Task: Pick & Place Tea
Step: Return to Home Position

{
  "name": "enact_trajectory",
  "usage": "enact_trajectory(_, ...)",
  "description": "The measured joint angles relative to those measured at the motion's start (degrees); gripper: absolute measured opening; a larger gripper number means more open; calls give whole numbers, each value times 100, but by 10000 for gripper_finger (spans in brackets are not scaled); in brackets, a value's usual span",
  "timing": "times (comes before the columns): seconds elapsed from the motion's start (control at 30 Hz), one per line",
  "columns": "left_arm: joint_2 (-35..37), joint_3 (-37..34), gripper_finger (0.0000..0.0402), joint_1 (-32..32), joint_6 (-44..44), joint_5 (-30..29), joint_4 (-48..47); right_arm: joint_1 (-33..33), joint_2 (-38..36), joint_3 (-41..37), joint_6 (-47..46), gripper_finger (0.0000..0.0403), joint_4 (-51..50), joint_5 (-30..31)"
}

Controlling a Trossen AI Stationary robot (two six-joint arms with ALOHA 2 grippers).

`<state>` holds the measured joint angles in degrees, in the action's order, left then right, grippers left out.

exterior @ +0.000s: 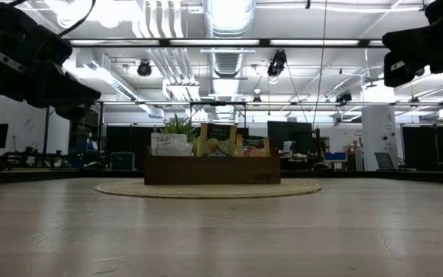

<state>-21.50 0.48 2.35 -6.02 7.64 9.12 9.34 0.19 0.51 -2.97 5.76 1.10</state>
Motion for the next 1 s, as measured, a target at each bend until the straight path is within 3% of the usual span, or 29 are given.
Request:
enact_trajectory(0.3,0,-1,0,2,-8,0,-665,0,-2,0,1,9,2,11)
enact_trajectory(1.0,103,-12,0,-15,-238,-2,-696,0,0,2,1,9,2,7)
